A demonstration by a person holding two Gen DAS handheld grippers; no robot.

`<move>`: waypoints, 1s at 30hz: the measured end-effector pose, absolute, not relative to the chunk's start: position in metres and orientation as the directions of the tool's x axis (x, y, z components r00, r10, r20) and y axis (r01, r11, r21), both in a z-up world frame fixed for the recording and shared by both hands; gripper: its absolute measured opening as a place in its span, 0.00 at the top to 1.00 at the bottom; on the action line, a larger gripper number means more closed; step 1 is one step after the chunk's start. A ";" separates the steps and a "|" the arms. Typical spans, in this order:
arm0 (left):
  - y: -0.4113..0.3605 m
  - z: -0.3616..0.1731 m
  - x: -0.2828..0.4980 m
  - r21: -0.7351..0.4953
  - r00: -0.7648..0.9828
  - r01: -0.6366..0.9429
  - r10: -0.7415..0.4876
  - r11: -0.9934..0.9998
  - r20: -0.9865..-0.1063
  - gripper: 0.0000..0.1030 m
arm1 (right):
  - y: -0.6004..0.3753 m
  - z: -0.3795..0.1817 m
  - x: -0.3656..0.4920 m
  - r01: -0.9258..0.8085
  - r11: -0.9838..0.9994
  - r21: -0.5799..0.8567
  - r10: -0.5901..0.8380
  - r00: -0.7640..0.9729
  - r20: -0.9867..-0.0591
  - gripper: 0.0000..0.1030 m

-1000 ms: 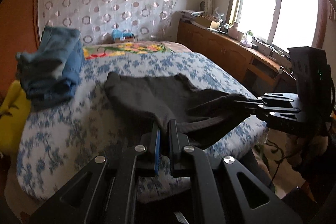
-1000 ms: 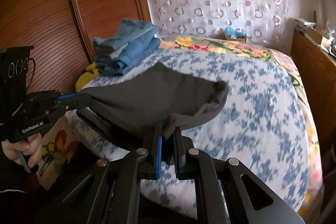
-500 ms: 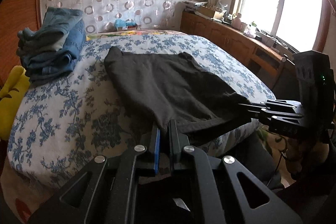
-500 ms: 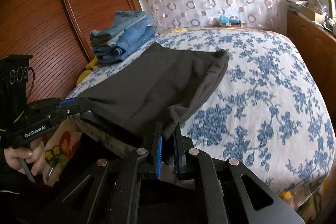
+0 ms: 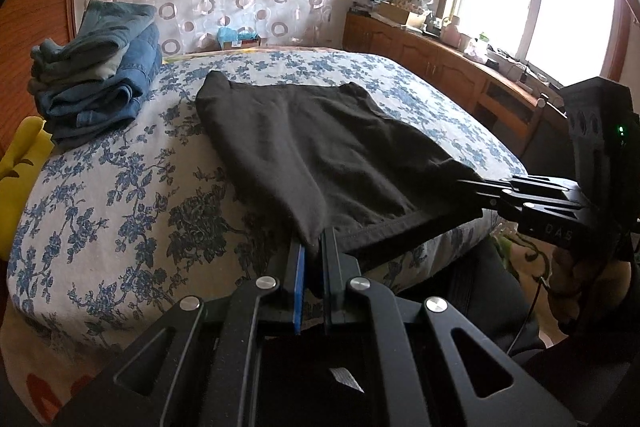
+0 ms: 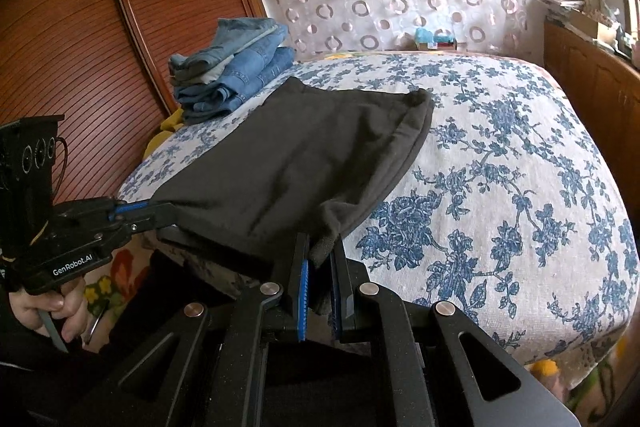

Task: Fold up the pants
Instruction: 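Lower the cuff end onto the waistband with both tools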

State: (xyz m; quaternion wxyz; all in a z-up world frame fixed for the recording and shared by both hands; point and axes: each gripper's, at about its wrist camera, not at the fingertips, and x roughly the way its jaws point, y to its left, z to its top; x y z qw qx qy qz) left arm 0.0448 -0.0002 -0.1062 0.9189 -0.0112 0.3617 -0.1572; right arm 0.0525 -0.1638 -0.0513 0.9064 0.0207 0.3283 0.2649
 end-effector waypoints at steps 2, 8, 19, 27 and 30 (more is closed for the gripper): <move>0.000 -0.107 0.045 -0.134 0.687 0.282 -0.298 0.950 -0.663 0.93 | -0.164 -0.054 0.053 -0.465 0.859 0.216 0.495 0.642 -0.586 0.92; -0.001 -0.104 0.042 -0.138 0.685 0.297 -0.311 0.945 -0.659 0.93 | -0.165 -0.054 0.051 -0.470 0.855 0.218 0.500 0.637 -0.586 0.92; -0.004 -0.076 0.027 -0.156 0.703 0.343 -0.363 0.926 -0.612 0.93 | -0.176 -0.038 0.038 -0.486 0.847 0.215 0.514 0.646 -0.565 0.92; -0.009 -0.055 0.014 -0.160 0.717 0.378 -0.398 0.912 -0.572 0.93 | -0.187 -0.026 0.025 -0.509 0.832 0.220 0.539 0.652 -0.532 0.92; -0.009 -0.055 0.016 -0.162 0.719 0.376 -0.397 0.912 -0.570 0.93 | -0.190 -0.025 0.026 -0.508 0.835 0.213 0.536 0.661 -0.526 0.92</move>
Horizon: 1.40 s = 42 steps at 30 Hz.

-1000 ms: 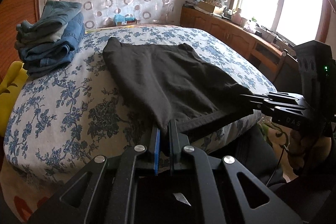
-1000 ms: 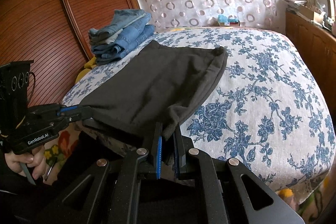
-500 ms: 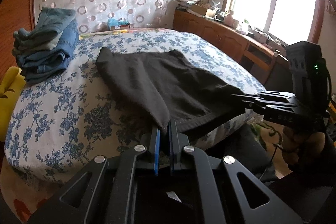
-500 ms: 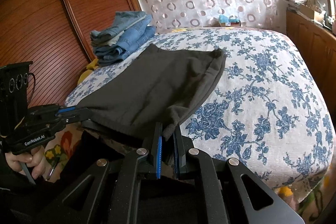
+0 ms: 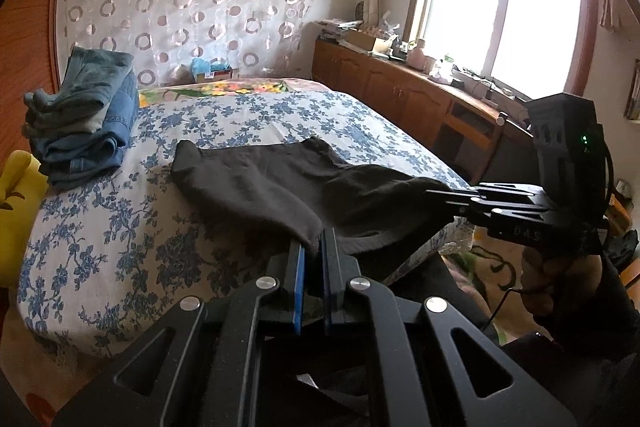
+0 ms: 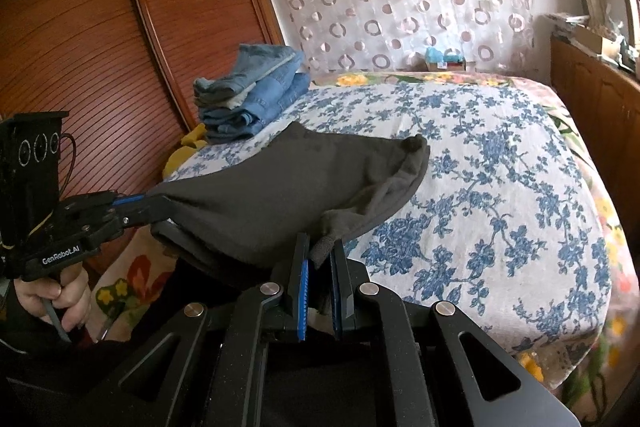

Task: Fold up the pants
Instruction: 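Lower the cuff end onto the waistband with both tools, then open both tools and release the folded pants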

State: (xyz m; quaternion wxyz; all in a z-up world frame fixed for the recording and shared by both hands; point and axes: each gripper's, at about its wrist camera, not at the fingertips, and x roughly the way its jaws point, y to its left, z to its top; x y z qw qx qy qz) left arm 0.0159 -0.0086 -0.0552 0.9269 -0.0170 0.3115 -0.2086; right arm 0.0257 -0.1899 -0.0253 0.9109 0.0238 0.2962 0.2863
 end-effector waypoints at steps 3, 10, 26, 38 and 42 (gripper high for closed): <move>-0.006 -0.055 0.023 -0.168 0.718 0.369 -0.395 0.914 -0.573 0.93 | -0.192 -0.025 0.032 -0.506 0.836 0.213 0.535 0.664 -0.523 0.92; 0.001 -0.037 0.052 -0.160 0.756 0.342 -0.373 0.926 -0.538 0.93 | -0.187 -0.009 0.062 -0.500 0.840 0.210 0.533 0.693 -0.486 0.92; 0.005 -0.044 0.135 -0.154 0.765 0.277 -0.314 0.949 -0.561 0.93 | -0.145 -0.018 0.165 -0.419 0.889 0.187 0.452 0.728 -0.515 0.92; 0.013 -0.064 0.141 -0.143 0.761 0.231 -0.270 0.962 -0.590 0.63 | -0.129 -0.034 0.193 -0.393 0.905 0.162 0.411 0.709 -0.573 0.83; 0.021 -0.067 0.138 -0.185 0.756 0.235 -0.298 0.954 -0.582 0.40 | -0.133 -0.028 0.189 -0.396 0.910 0.125 0.394 0.728 -0.561 0.68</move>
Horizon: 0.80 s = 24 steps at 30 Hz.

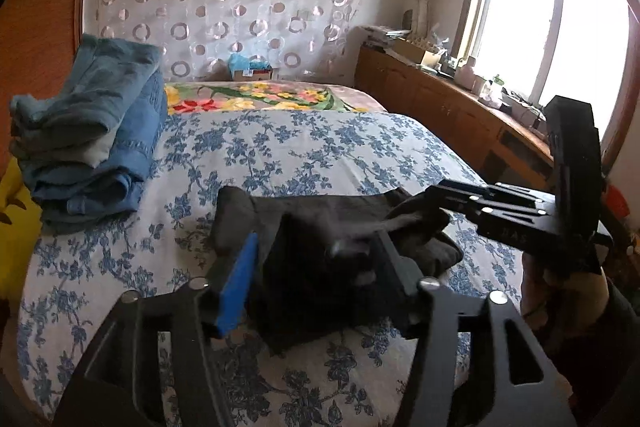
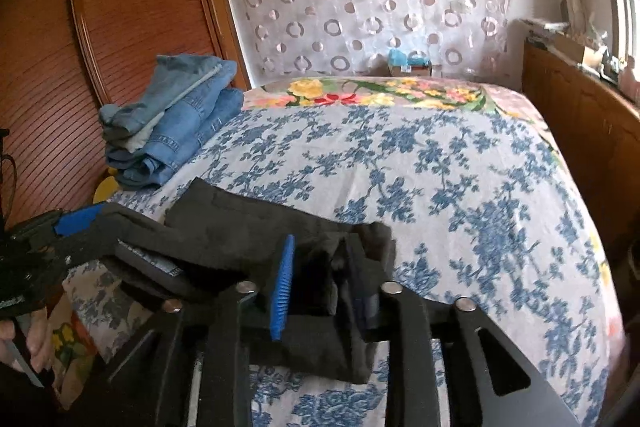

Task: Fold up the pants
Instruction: 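Open both tools and release the folded pants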

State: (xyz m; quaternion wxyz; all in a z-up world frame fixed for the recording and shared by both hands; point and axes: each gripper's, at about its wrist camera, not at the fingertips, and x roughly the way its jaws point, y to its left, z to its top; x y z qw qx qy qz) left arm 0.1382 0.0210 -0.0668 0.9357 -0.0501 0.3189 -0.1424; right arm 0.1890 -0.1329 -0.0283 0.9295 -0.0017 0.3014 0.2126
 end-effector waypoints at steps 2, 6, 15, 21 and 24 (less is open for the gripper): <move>0.024 -0.068 0.136 -0.181 0.754 0.225 -0.289 0.957 -0.590 0.37 | -0.137 -0.027 0.188 -0.402 0.909 0.112 0.391 0.727 -0.565 0.65; 0.027 -0.076 0.128 -0.159 0.746 0.227 -0.277 0.961 -0.605 0.31 | -0.151 -0.028 0.178 -0.395 0.913 0.103 0.380 0.730 -0.569 0.63; 0.023 -0.106 0.134 -0.125 0.690 0.227 -0.250 0.966 -0.680 0.31 | -0.163 -0.044 0.169 -0.427 0.896 0.122 0.404 0.668 -0.625 0.63; 0.018 -0.114 0.139 -0.117 0.666 0.242 -0.253 0.963 -0.701 0.49 | -0.153 -0.058 0.174 -0.441 0.891 0.109 0.393 0.627 -0.673 0.63; 0.016 -0.119 0.143 -0.113 0.656 0.237 -0.245 0.965 -0.714 0.50 | -0.149 -0.063 0.179 -0.440 0.893 0.100 0.377 0.606 -0.701 0.63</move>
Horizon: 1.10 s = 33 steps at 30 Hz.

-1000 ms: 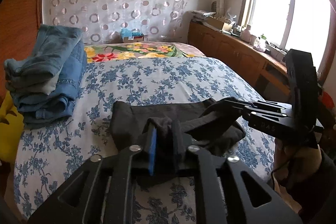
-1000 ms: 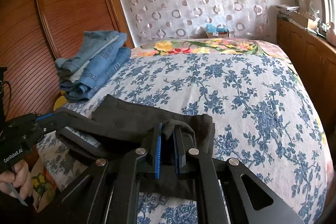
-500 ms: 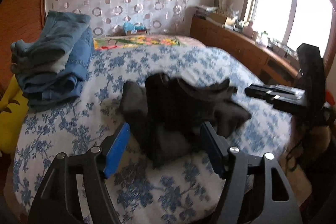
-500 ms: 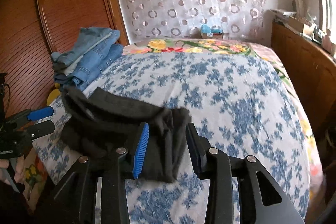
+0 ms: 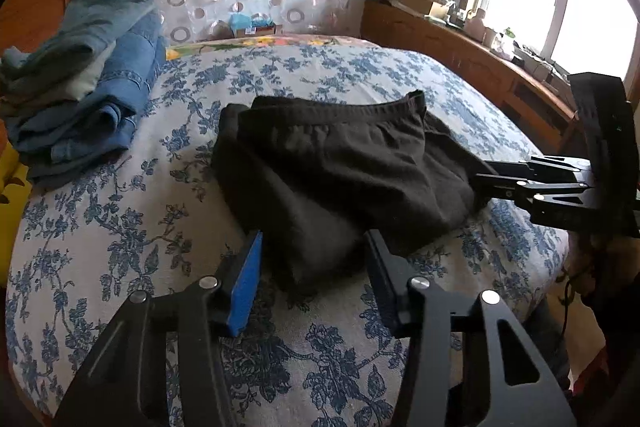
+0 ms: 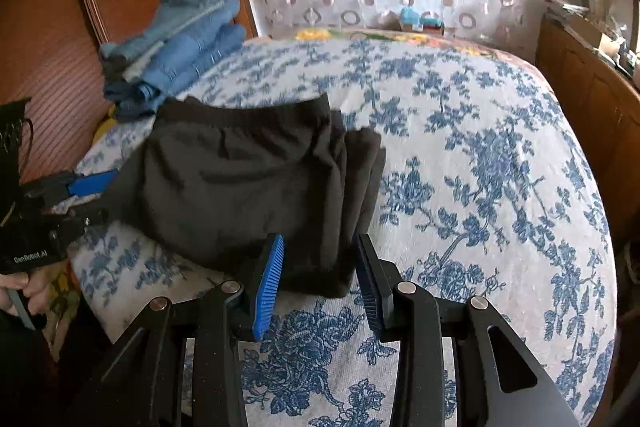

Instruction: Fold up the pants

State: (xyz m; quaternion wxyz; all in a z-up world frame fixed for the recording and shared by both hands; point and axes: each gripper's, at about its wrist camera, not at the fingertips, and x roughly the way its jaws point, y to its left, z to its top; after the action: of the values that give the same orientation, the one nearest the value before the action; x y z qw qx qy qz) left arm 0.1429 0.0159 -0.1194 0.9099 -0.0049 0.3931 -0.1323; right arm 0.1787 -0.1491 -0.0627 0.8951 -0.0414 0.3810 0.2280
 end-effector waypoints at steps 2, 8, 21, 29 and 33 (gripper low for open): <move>0.016 -0.124 0.147 -0.112 0.645 0.225 -0.234 0.968 -0.727 0.50 | -0.149 -0.064 0.180 -0.443 0.890 0.105 0.382 0.602 -0.702 0.64; 0.017 -0.121 0.148 -0.118 0.652 0.247 -0.255 0.962 -0.714 0.86 | -0.155 -0.059 0.171 -0.468 0.877 0.105 0.407 0.610 -0.680 0.92; 0.014 -0.107 0.089 -0.156 0.645 0.298 -0.319 0.942 -0.695 0.88 | -0.184 -0.052 0.109 -0.480 0.867 0.133 0.442 0.617 -0.651 0.93; 0.011 -0.117 0.079 -0.150 0.627 0.303 -0.315 0.941 -0.712 0.88 | -0.193 -0.045 0.083 -0.483 0.865 0.136 0.450 0.628 -0.635 0.93; 0.010 -0.120 0.078 -0.143 0.629 0.295 -0.304 0.945 -0.715 0.87 | -0.186 -0.047 0.080 -0.477 0.875 0.088 0.413 0.638 -0.651 0.93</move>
State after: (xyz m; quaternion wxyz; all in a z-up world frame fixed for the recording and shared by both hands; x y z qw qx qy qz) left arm 0.0783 0.0100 -0.1195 0.9025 -0.0061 0.3974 -0.1659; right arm 0.0797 -0.1856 -0.0470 0.9037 -0.0461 0.3474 0.2460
